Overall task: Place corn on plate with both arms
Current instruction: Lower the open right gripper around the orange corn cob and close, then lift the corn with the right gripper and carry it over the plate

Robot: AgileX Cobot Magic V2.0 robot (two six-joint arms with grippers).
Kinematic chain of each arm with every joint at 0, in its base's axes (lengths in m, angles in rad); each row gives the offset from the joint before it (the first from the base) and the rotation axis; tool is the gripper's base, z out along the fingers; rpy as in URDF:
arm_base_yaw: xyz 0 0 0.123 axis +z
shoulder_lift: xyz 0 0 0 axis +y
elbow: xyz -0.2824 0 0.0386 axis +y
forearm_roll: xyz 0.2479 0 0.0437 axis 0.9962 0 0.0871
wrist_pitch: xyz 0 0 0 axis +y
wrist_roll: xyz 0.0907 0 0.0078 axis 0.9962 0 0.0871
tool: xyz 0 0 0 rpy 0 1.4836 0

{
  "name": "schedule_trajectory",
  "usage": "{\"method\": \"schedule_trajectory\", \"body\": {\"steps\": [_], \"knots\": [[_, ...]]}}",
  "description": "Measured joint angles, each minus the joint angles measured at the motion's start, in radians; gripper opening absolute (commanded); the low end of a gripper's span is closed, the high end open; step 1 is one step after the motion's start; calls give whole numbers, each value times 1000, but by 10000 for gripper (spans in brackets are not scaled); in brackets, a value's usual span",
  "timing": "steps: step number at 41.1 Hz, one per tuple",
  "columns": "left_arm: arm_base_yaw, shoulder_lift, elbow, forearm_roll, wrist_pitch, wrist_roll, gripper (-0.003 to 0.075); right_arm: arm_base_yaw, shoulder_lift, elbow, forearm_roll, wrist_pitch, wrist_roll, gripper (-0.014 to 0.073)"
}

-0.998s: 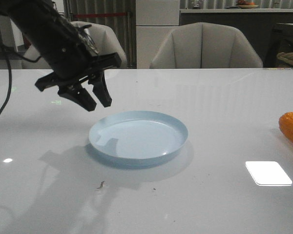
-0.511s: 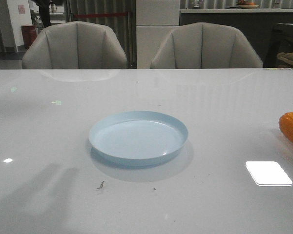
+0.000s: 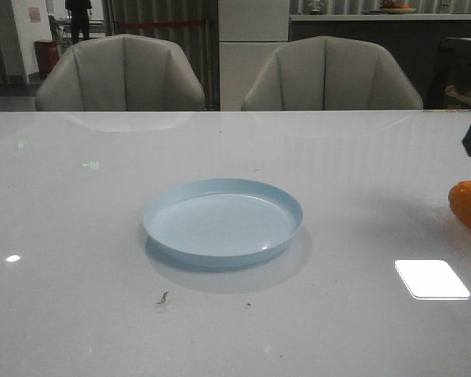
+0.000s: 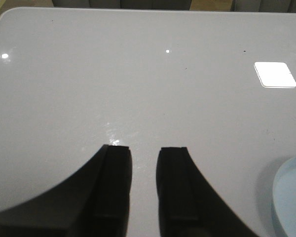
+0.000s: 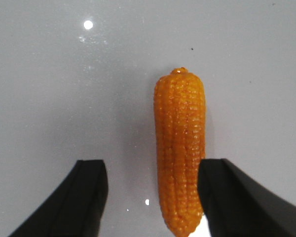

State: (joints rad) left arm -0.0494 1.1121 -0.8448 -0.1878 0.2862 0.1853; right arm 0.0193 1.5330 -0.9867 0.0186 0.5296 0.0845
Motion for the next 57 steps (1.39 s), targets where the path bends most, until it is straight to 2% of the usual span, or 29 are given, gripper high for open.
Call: {"method": "schedule_trajectory", "body": {"steps": [9,21,25,32,35,41,48,57], "knots": [[0,-156,126,0,-15,0,237,0,156,-96,-53,39,0,582],[0,-213,140,0,-2,0,237,0,278,-111,-87,-2,0,575],[0,-216,140,0,-1,0,237,0,300,-113,-89,-9,0,506],[0,-216,140,0,0,0,237,0,321,-113,-91,-26,0,317],[0,-216,140,0,0,0,237,0,321,-115,-93,-31,0,283],[0,-216,140,0,0,0,237,0,323,-147,-93,-10,0,281],[0,-216,140,0,0,0,230,15,323,-281,-93,74,0,281],[0,-216,140,-4,2,0,228,152,323,-458,-98,147,-32,281]]}}
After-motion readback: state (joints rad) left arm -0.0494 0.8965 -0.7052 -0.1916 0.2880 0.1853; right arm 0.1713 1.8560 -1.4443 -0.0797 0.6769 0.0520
